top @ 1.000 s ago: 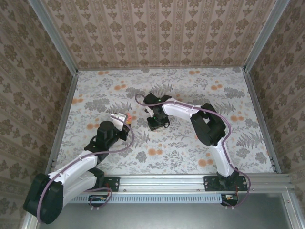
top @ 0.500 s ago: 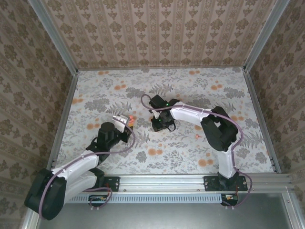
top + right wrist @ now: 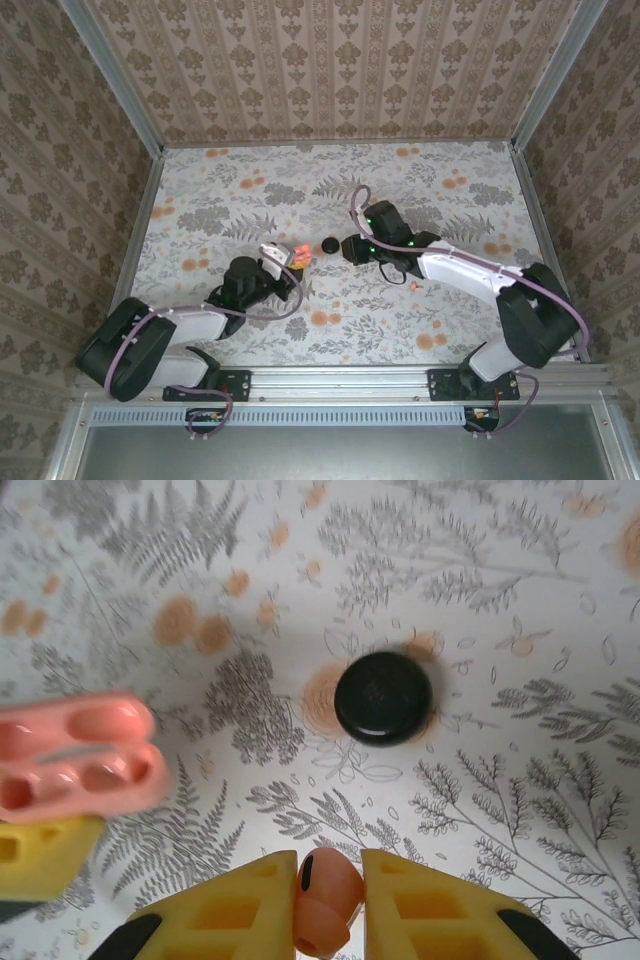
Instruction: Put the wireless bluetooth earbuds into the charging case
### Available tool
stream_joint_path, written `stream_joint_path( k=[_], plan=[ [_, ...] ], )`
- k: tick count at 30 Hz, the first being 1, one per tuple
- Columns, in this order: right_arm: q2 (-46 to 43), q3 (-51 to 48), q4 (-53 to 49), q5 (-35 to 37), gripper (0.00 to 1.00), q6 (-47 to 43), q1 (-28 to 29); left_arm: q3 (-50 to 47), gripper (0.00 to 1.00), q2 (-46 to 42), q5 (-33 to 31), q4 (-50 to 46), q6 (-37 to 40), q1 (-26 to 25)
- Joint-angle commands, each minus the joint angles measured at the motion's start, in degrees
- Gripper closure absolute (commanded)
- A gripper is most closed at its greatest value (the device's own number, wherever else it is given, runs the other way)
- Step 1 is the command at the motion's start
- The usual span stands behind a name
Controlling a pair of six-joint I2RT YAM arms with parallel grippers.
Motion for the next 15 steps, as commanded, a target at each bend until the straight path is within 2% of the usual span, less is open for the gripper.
stream_joint_path(
  k=[1,9,15],
  plan=[
    [-4.13,-4.39,12.42,-3.93,0.78,0.27,-0.38,2.14,0.83,2.53,4.70,10.93,1.41,-1.70],
    [-10.26,-11.16,24.18,-9.29,0.78,-1.76,-0.38,3.65,0.83,10.15,11.45,23.79,-0.73,-2.39],
    [-14.20,-15.84,32.84,-11.43,0.78,-1.26,-0.38,6.39,0.83,12.34,14.52,24.22,-1.14,-3.18]
  ],
)
